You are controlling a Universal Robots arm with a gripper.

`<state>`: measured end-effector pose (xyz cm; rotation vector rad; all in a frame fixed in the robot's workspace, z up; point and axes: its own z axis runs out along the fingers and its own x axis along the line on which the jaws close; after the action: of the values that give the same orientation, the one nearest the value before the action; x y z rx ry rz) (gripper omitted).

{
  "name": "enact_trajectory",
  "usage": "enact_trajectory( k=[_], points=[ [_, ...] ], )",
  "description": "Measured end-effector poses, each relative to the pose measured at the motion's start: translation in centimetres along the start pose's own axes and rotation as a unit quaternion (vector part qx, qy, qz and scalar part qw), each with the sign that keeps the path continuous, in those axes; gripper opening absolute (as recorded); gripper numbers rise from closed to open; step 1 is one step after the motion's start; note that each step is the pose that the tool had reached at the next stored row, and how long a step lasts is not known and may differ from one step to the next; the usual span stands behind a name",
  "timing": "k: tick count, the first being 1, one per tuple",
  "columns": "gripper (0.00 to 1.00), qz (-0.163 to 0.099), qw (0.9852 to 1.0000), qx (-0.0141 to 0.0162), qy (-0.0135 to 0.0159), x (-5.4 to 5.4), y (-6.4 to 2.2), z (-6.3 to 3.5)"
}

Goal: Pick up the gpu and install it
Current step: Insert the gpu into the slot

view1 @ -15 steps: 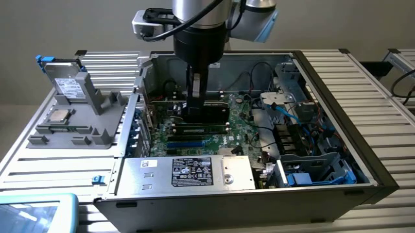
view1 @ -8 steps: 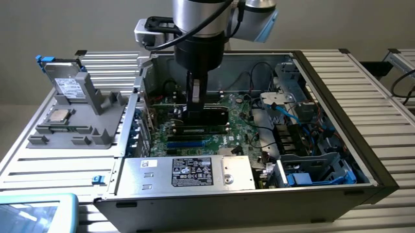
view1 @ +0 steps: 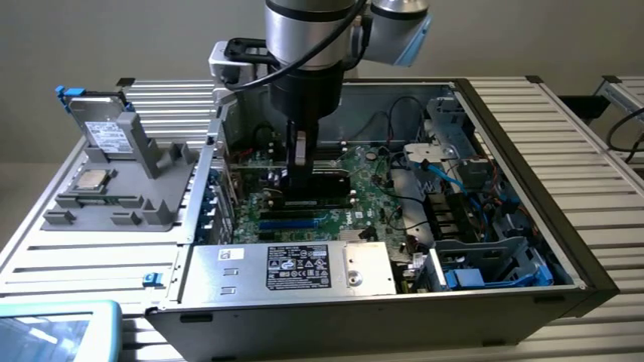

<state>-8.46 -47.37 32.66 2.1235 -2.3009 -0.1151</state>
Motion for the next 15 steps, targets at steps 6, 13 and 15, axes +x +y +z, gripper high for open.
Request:
enact_trajectory(
  k=[6,13,15],
  points=[
    [0.28,-0.008,0.9999,-0.0068,0.0013,-0.29,0.00,0.42],
    [0.28,-0.008,0.9999,-0.0075,0.0043,-0.34,0.00,0.52],
    [0.28,-0.008,0.9999,-0.0080,0.0059,-0.34,0.00,0.53]
  ],
)
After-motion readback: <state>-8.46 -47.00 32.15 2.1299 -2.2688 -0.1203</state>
